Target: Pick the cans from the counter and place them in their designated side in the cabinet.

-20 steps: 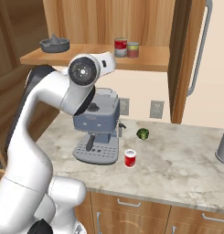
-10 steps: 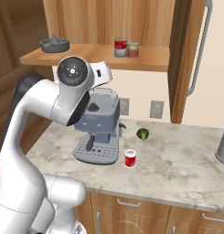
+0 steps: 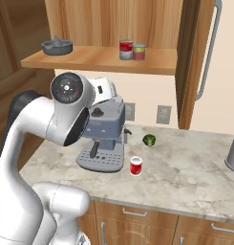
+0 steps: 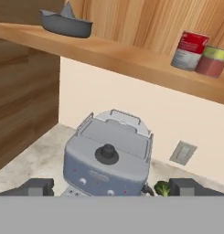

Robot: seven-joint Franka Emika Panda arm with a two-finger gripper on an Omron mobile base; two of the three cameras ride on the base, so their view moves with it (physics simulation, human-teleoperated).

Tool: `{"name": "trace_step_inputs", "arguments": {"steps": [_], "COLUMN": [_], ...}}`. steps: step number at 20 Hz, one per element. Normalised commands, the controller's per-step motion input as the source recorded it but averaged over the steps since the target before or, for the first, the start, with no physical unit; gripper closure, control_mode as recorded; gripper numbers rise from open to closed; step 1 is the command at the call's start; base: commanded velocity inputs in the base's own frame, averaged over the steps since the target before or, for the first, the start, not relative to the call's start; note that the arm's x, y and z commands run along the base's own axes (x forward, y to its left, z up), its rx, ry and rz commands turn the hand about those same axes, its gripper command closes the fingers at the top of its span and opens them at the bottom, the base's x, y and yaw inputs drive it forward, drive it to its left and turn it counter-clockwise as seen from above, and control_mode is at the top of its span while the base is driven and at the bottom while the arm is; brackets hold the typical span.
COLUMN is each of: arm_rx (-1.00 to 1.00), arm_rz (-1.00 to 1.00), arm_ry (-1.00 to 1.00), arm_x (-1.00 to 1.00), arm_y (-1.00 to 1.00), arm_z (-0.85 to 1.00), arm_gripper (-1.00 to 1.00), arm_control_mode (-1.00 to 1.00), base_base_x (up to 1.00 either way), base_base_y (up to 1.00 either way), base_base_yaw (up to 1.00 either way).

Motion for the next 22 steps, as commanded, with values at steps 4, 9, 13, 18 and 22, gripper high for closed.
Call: {"name": "trace_step_inputs", "arguments": {"steps": [4, 9, 13, 18, 22], "arm_rx": [0.00, 0.01, 0.00, 0.00, 0.00], "arm_rz": [-0.21, -0.06, 0.00, -0.01, -0.04], "arm_ry": [0.05, 0.16, 0.21, 0.21, 0.06], "arm_x": [-0.16, -0.17, -0.20, -0.29, -0.25], "arm_y": [-0.18, -0.32, -0.32, -0.17, -0.07], "arm_z": [-0.29, -0.17, -0.22, -0.29, -0.30], "arm_gripper": [-1.00, -1.00, -1.00, -1.00, -1.00], "arm_control_mode": [-1.00, -1.00, -1.00, -1.00, -1.00], "base_base_x": [0.00, 0.00, 0.00, 0.00, 0.00], "base_base_y": [0.00, 0.00, 0.00, 0.00, 0.00], "base_base_yaw": [0.00, 0.00, 0.00, 0.00, 0.00]}}
